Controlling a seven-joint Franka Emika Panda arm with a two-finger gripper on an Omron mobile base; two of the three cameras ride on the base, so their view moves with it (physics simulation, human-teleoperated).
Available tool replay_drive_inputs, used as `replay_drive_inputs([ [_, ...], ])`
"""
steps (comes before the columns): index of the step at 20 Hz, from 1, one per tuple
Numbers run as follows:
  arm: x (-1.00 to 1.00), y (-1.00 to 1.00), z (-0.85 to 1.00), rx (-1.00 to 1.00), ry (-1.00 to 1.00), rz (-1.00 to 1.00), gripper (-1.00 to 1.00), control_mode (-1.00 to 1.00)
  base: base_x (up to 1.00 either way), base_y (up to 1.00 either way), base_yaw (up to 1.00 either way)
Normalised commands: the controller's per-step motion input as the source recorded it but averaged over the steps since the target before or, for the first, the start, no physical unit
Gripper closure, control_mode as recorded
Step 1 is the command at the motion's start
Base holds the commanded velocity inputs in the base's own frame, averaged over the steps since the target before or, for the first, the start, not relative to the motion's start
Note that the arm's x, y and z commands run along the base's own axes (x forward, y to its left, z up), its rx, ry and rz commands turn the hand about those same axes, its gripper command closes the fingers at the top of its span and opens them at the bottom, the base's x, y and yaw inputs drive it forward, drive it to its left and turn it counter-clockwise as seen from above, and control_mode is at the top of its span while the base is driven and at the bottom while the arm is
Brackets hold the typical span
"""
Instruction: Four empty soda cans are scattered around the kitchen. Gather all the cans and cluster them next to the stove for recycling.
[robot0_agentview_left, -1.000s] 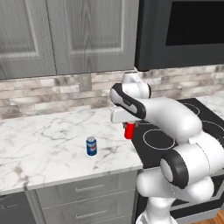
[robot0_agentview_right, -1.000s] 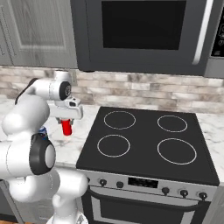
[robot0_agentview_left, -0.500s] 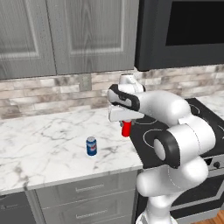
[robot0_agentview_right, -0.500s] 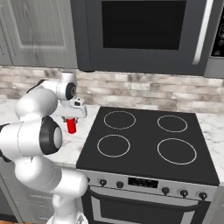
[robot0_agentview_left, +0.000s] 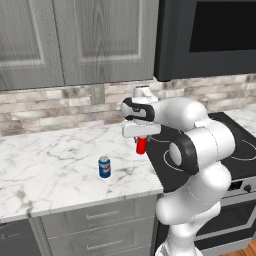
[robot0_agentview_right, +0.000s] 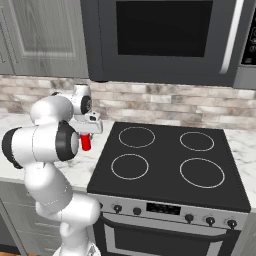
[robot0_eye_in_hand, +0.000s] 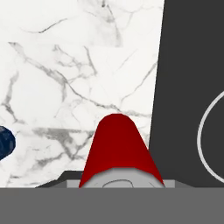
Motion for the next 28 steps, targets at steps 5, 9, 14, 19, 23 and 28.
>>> replay_drive_inputs([
  [5, 0.44, 0.0, -0.23, 0.0, 0.0, 0.01, 1.0, -1.0, 0.0, 0.0, 0.0],
  [9, 0.39, 0.0, -0.22, 0.0, 0.0, 0.01, 1.0, -1.0, 0.0, 0.0, 0.0],
  [14, 0.26, 0.0, -0.26, 0.0, 0.0, 0.02, 1.0, -1.0, 0.0, 0.0, 0.0],
  [19, 0.21, 0.0, -0.28, 0.0, 0.0, 0.02, 1.0, -1.0, 0.0, 0.0, 0.0],
  [23, 0.1, 0.0, -0.25, 0.0, 0.0, 0.02, 1.0, -1.0, 0.0, 0.0, 0.0],
  [28, 0.01, 0.0, -0.17, 0.0, 0.0, 0.02, -1.0, -1.0, 0.0, 0.0, 0.0],
])
